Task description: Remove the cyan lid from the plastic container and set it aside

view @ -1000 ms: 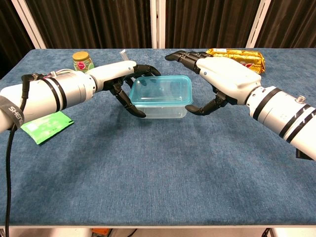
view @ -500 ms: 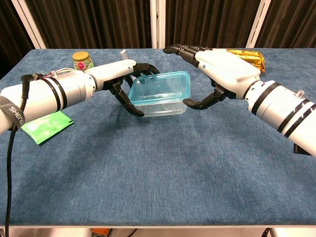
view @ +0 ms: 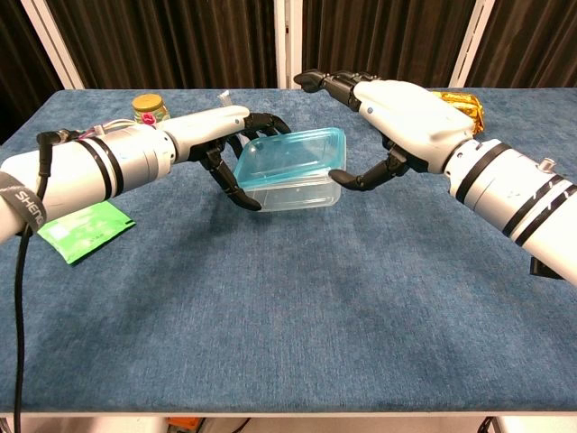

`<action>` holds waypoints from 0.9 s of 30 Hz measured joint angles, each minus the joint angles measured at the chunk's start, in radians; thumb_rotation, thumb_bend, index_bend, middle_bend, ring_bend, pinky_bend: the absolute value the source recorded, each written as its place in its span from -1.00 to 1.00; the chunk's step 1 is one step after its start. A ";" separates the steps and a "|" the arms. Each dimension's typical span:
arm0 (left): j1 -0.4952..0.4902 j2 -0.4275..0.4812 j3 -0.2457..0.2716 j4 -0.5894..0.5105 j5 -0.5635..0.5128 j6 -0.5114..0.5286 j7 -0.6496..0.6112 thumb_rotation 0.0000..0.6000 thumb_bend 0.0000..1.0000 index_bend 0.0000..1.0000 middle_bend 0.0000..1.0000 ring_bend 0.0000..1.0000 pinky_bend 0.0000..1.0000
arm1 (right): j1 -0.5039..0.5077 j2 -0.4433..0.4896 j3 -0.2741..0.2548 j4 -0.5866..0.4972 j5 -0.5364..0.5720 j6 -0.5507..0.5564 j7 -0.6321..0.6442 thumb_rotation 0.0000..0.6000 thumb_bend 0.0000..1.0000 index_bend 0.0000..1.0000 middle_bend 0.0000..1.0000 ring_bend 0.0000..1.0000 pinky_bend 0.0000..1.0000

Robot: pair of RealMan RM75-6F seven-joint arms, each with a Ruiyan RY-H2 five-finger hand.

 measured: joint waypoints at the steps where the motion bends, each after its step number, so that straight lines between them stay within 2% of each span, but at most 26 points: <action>1: 0.000 0.000 0.000 0.000 -0.001 0.001 0.004 1.00 -1.00 -0.18 -0.37 -0.45 -0.38 | 0.001 0.000 0.000 -0.002 0.000 0.000 0.000 1.00 -0.36 -1.00 -0.78 -1.00 -1.00; 5: 0.001 0.001 -0.004 -0.005 -0.008 0.004 0.025 1.00 -1.00 -0.18 -0.37 -0.45 -0.38 | 0.003 0.002 0.002 -0.005 0.000 0.002 -0.004 1.00 -0.36 -1.00 -0.76 -1.00 -1.00; 7: 0.001 0.003 -0.005 -0.013 -0.010 0.006 0.030 1.00 -1.00 -0.18 -0.37 -0.45 -0.38 | 0.003 0.002 0.002 -0.005 0.003 0.001 -0.006 1.00 -0.35 -0.92 -0.74 -1.00 -1.00; 11: 0.004 0.010 -0.006 -0.030 -0.011 0.010 0.032 1.00 -1.00 -0.28 -0.40 -0.47 -0.39 | 0.001 0.004 -0.002 -0.003 0.010 -0.007 -0.021 1.00 -0.32 -0.44 -0.63 -1.00 -1.00; 13: 0.005 0.015 -0.006 -0.042 -0.010 0.010 0.027 1.00 -1.00 -0.35 -0.45 -0.53 -0.40 | 0.000 0.006 -0.005 -0.003 0.016 -0.017 -0.031 1.00 -0.23 -0.17 -0.58 -1.00 -1.00; 19: 0.006 0.032 -0.006 -0.072 -0.005 0.009 0.016 1.00 -1.00 -0.54 -0.60 -0.67 -0.46 | 0.003 0.005 -0.007 -0.001 0.018 -0.022 -0.043 1.00 0.10 0.24 -0.54 -1.00 -1.00; 22: 0.008 0.042 -0.004 -0.087 -0.005 0.008 0.017 1.00 -1.00 -0.58 -0.64 -0.72 -0.54 | 0.004 0.001 -0.005 0.001 0.017 -0.018 -0.046 1.00 0.20 0.32 -0.53 -1.00 -1.00; 27: 0.014 0.057 0.001 -0.106 -0.015 -0.001 0.027 1.00 -1.00 -0.76 -0.86 -0.98 -0.88 | 0.004 -0.006 -0.002 0.007 0.011 0.000 -0.042 1.00 0.24 0.37 -0.53 -1.00 -1.00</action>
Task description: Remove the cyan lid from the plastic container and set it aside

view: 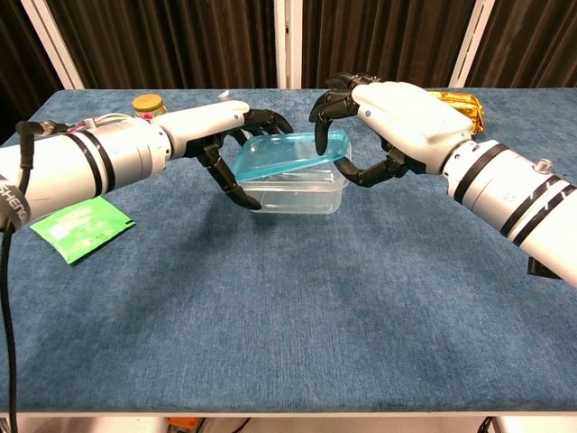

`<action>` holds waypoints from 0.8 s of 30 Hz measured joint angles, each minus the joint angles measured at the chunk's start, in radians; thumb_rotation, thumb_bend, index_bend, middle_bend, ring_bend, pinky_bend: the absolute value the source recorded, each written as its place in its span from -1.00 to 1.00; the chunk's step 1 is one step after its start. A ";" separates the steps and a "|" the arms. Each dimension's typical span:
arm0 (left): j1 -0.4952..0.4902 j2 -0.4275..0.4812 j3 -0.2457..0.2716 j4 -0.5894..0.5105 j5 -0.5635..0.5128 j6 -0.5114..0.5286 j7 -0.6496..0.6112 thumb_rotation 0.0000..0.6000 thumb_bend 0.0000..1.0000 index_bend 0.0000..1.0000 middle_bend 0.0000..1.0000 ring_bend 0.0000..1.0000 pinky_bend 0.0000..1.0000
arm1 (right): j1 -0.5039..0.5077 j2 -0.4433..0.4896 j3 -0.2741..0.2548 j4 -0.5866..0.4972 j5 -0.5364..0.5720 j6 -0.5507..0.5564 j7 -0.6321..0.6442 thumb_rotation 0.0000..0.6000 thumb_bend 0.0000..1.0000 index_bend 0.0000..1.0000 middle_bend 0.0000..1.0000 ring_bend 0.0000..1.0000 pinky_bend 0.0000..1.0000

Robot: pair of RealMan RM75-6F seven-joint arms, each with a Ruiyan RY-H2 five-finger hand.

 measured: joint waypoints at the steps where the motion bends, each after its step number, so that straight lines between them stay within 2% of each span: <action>1: 0.001 0.004 0.000 -0.005 -0.003 -0.002 0.000 1.00 -1.00 -0.79 -0.90 -0.99 -0.91 | 0.000 -0.001 0.000 0.002 -0.002 0.004 0.001 1.00 0.24 0.37 -0.53 -1.00 -1.00; 5: 0.013 0.017 0.001 -0.025 -0.010 0.006 0.002 1.00 -1.00 -0.88 -1.00 -1.00 -0.99 | 0.000 -0.003 0.002 0.010 -0.013 0.022 0.012 1.00 0.24 0.37 -0.53 -1.00 -1.00; 15: 0.065 0.067 0.006 -0.072 -0.028 0.055 0.019 1.00 -1.00 -0.91 -1.00 -1.00 -1.00 | 0.000 0.008 0.008 0.020 -0.039 0.074 0.017 1.00 0.24 0.37 -0.52 -1.00 -1.00; 24: 0.117 0.125 0.013 -0.112 -0.057 0.106 0.073 1.00 -1.00 -0.91 -1.00 -1.00 -1.00 | -0.022 0.051 0.050 -0.006 -0.024 0.144 0.018 1.00 0.24 0.37 -0.51 -1.00 -1.00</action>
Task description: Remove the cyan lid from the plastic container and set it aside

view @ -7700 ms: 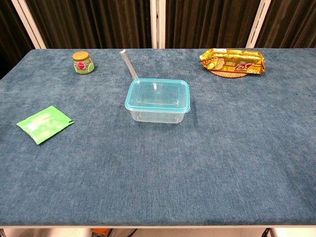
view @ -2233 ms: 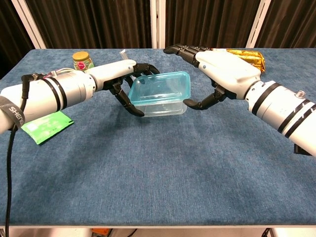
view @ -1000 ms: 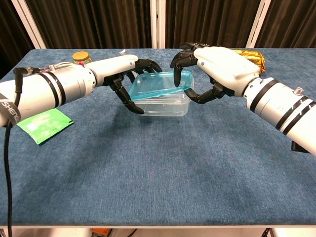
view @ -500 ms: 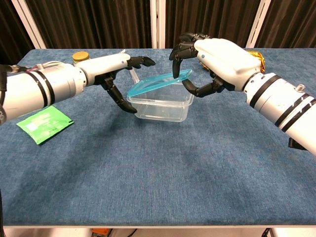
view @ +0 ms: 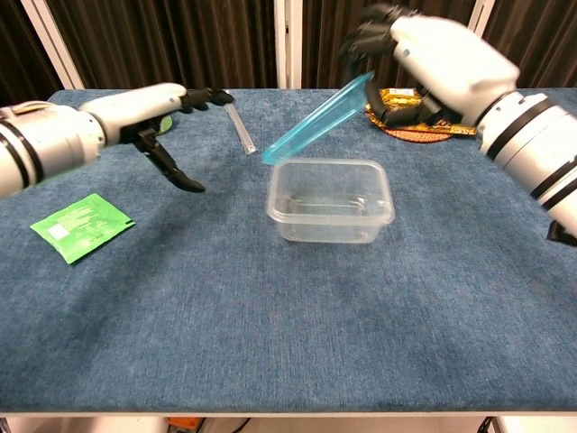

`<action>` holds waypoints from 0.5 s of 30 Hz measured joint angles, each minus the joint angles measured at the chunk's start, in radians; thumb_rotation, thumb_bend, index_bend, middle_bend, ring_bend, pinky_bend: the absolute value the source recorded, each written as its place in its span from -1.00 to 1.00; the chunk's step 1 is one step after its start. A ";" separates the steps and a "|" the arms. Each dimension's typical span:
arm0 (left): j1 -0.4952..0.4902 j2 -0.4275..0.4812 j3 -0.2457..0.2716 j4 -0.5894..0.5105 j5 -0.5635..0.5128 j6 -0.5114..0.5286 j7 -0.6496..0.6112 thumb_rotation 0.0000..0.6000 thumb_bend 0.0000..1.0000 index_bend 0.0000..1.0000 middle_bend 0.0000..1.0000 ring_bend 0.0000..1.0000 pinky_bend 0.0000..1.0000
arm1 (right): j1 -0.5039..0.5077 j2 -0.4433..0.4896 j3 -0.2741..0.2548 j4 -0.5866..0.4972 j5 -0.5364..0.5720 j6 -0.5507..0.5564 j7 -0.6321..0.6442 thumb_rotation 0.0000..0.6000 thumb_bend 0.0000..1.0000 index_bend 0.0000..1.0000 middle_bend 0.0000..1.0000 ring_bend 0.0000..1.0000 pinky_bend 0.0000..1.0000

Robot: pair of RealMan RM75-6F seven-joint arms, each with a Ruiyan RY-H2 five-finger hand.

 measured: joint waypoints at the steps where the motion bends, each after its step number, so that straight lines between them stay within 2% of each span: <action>1: 0.006 0.008 -0.001 -0.005 -0.002 0.008 0.004 1.00 -1.00 -0.91 -1.00 -1.00 -1.00 | -0.004 0.007 0.005 -0.004 0.003 0.009 -0.002 1.00 0.24 0.37 -0.51 -1.00 -1.00; 6: 0.049 0.061 -0.004 -0.044 -0.004 0.069 0.014 1.00 -1.00 -0.91 -1.00 -1.00 -1.00 | -0.035 0.051 0.031 -0.034 0.043 0.037 -0.010 1.00 0.24 0.34 -0.51 -1.00 -1.00; 15: 0.168 0.158 0.002 -0.100 0.011 0.232 0.016 1.00 -1.00 -0.90 -1.00 -1.00 -1.00 | -0.086 0.104 0.062 -0.062 0.178 -0.020 0.019 1.00 0.23 0.28 -0.53 -1.00 -1.00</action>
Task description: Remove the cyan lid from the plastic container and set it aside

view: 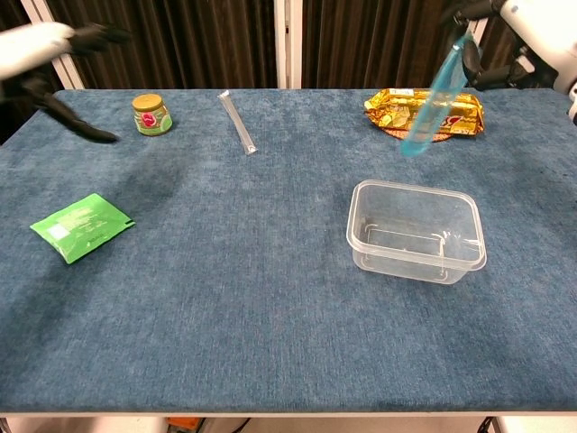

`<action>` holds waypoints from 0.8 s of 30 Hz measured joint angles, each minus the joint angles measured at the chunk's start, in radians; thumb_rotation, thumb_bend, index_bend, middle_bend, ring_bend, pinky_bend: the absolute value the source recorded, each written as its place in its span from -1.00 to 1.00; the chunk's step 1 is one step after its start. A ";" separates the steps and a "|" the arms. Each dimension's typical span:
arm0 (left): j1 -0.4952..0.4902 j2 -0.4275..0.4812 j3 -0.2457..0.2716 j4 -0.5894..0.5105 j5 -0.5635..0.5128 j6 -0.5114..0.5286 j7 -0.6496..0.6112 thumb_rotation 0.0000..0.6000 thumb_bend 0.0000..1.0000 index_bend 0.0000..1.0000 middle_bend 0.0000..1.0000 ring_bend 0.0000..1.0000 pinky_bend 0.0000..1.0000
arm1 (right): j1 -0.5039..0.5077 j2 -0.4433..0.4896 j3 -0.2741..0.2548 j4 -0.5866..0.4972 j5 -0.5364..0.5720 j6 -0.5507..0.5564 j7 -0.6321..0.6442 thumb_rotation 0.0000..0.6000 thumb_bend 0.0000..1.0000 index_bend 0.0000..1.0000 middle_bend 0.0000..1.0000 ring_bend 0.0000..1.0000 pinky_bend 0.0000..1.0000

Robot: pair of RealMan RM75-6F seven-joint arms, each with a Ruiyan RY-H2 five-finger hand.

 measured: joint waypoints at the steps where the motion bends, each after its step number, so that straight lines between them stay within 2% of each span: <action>1: 0.012 0.011 0.000 -0.005 -0.001 0.009 -0.003 1.00 -1.00 -0.90 -1.00 -1.00 -1.00 | -0.001 0.001 0.003 0.001 0.014 -0.019 0.015 1.00 0.23 0.27 -0.54 -1.00 -1.00; 6: 0.055 0.049 0.002 -0.027 -0.012 0.030 -0.018 1.00 -1.00 -0.90 -1.00 -1.00 -1.00 | 0.015 -0.003 0.018 0.017 0.051 -0.102 0.076 1.00 0.22 0.23 -0.55 -1.00 -1.00; 8: 0.065 0.058 0.004 -0.033 -0.016 0.029 -0.022 1.00 -1.00 -0.90 -1.00 -1.00 -1.00 | 0.030 -0.006 0.029 0.023 0.068 -0.139 0.102 1.00 0.21 0.14 -0.56 -1.00 -1.00; 10: 0.072 0.068 0.007 -0.039 -0.021 0.021 -0.027 1.00 -1.00 -0.90 -1.00 -1.00 -1.00 | 0.047 -0.007 0.040 0.026 0.086 -0.184 0.121 1.00 0.18 -0.08 -0.61 -1.00 -1.00; 11: 0.074 0.072 0.007 -0.043 -0.022 0.016 -0.030 1.00 -1.00 -0.90 -1.00 -1.00 -1.00 | 0.056 -0.006 0.045 0.027 0.095 -0.206 0.126 1.00 0.15 -0.29 -0.66 -1.00 -1.00; 13: 0.077 0.083 0.009 -0.053 -0.026 0.005 -0.031 1.00 -1.00 -0.90 -1.00 -1.00 -1.00 | 0.083 -0.004 0.057 0.030 0.120 -0.268 0.128 1.00 -0.10 -0.81 -0.82 -1.00 -1.00; 15: 0.079 0.095 0.011 -0.067 -0.030 -0.007 -0.028 1.00 -1.00 -0.90 -1.00 -1.00 -1.00 | 0.112 -0.002 0.070 0.035 0.150 -0.327 0.118 1.00 -0.38 -0.99 -0.94 -1.00 -1.00; 18: 0.082 0.112 0.010 -0.090 -0.037 -0.018 -0.019 1.00 -1.00 -0.90 -1.00 -1.00 -1.00 | 0.175 -0.006 0.095 0.053 0.215 -0.418 0.067 1.00 -0.86 -1.00 -1.00 -1.00 -1.00; 19: 0.083 0.116 0.009 -0.096 -0.041 -0.021 -0.017 1.00 -1.00 -0.90 -1.00 -1.00 -1.00 | 0.200 -0.013 0.104 0.066 0.234 -0.437 0.037 1.00 -0.92 -1.00 -1.00 -1.00 -1.00; 24: 0.094 0.134 0.004 -0.121 -0.055 -0.024 0.000 1.00 -1.00 -0.90 -1.00 -1.00 -1.00 | 0.265 -0.057 0.134 0.116 0.271 -0.424 -0.080 1.00 -0.95 -1.00 -1.00 -1.00 -1.00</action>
